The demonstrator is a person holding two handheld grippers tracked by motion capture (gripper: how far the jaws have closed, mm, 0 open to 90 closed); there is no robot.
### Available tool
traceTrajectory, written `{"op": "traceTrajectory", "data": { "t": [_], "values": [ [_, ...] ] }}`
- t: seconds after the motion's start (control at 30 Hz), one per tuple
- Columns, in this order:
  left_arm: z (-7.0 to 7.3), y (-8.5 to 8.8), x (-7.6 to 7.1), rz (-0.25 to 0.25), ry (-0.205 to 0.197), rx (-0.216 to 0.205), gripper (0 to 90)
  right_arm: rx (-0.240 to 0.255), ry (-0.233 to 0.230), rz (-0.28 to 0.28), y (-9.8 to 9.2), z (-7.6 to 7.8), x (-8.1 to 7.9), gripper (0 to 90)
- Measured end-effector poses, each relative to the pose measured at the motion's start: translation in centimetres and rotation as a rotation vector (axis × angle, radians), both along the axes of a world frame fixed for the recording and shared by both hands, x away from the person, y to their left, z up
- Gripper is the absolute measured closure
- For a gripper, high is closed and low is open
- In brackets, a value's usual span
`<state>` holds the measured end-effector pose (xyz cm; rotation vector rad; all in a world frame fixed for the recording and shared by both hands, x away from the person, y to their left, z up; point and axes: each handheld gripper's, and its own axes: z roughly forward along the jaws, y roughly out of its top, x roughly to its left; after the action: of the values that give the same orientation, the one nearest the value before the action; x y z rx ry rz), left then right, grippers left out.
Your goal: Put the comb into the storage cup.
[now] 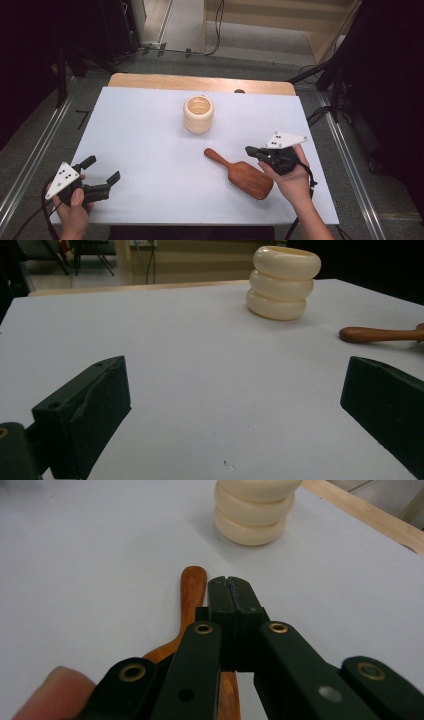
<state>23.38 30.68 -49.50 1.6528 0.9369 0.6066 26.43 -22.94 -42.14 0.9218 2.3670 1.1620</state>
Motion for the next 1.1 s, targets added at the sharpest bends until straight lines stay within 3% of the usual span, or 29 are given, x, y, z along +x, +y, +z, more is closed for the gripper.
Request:
{"op": "traceTrajectory", "data": {
  "t": [0.23,0.53,0.83,1.1],
  "values": [
    [0.0,-0.1,0.0,-0.013,0.000,0.009,0.0,-0.106,0.012,0.035,2.5,0.1,1.6,88.2],
    [0.0,-0.2,0.0,-0.020,0.001,0.016,0.0,-0.173,0.094,0.113,5.1,-0.4,3.8,88.3],
    [0.0,-0.3,0.0,-0.027,0.002,0.026,0.0,-0.240,0.201,0.116,7.4,-1.6,5.6,88.4],
    [0.0,-0.3,0.0,-0.029,0.002,0.031,0.0,-0.307,0.258,0.096,8.8,-2.8,7.1,88.4]
  ]
}}
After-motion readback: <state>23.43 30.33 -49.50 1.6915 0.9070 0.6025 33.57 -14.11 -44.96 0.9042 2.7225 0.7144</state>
